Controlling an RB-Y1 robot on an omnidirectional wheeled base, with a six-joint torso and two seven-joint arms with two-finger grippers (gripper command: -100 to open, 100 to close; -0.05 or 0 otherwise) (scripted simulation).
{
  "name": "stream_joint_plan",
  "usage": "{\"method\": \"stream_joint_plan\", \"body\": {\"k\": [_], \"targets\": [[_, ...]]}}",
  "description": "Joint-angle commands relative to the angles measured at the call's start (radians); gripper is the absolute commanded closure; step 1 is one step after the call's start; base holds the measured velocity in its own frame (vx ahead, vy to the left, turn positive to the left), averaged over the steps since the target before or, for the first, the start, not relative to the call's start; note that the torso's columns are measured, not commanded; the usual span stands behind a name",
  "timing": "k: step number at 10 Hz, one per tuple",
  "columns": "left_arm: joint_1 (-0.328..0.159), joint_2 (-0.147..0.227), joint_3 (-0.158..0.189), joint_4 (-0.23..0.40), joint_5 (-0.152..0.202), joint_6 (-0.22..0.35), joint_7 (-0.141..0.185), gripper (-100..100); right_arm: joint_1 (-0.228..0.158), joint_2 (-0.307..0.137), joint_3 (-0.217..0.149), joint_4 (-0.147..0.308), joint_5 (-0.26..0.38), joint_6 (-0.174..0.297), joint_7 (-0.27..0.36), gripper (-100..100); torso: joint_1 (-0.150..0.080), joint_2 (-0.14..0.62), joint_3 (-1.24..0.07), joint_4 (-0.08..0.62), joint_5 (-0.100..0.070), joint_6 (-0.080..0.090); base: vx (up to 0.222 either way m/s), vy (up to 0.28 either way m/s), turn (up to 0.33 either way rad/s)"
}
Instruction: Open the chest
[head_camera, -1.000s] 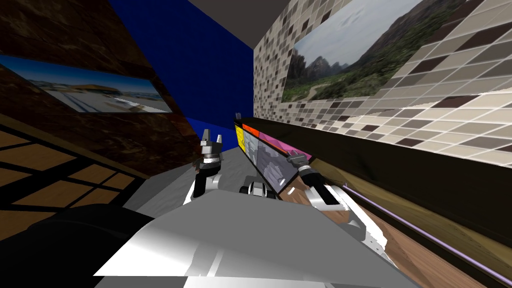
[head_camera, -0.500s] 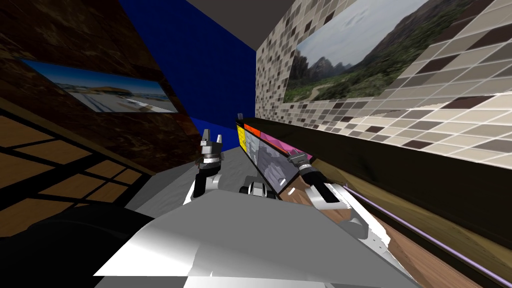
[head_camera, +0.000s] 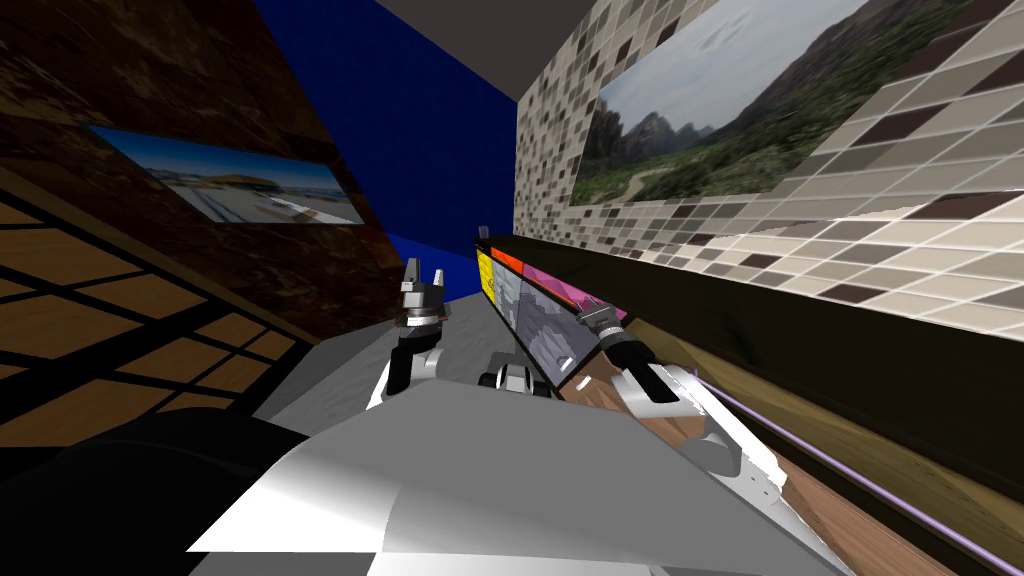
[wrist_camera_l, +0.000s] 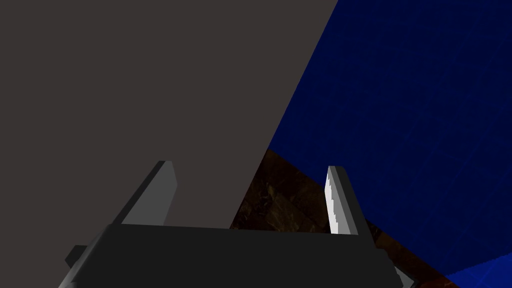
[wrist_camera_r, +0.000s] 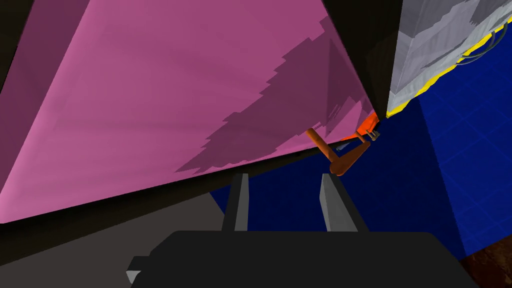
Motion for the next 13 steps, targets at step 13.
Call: {"method": "stream_joint_plan", "body": {"k": [13], "targets": [[0.000,0.000,0.000,0.000,0.000,0.000,0.000,0,-0.073,-0.085,0.052,0.002,0.013,0.207,0.263,-100,-0.003,0.006,0.004,0.001,-0.002,0.005,-0.023,0.000,0.040]]}}
